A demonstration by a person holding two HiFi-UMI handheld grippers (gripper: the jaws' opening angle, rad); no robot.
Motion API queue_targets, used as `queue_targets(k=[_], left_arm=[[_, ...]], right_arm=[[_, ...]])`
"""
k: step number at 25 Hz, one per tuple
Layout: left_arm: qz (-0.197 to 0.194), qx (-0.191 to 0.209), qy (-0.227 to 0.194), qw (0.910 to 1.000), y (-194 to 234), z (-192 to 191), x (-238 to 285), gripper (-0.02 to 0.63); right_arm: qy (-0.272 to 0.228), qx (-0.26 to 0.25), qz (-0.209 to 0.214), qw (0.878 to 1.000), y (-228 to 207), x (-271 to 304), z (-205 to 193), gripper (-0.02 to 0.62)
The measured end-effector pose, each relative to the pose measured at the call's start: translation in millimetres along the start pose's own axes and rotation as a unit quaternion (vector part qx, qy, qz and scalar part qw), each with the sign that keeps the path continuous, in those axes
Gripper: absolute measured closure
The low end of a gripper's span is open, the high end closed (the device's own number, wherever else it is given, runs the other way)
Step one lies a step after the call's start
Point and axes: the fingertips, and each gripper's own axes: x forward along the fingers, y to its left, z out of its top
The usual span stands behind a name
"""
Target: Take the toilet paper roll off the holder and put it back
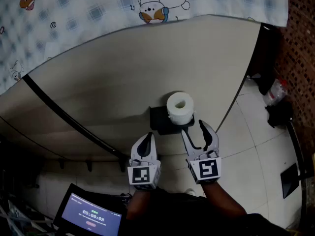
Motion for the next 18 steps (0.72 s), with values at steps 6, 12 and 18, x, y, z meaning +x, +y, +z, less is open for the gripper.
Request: queue_targets(k=[6, 12, 18], left_arm=[[0.005, -0.009, -0.003, 0.9999, 10, 6, 5, 0.589], [0.001, -0.011, -0.003, 0.9999, 22, 10, 12, 0.589], [-0.002, -0.009, -0.002, 1.0000, 36, 11, 20, 0.589]], right_arm=[[0.005, 0.017, -0.002, 1.000, 2, 21, 3, 0.107], [0.048, 0.028, -0.014, 0.998, -6, 56, -9, 0.012], [0.080, 0.021, -0.004, 0.997, -2, 83, -18, 0.012]])
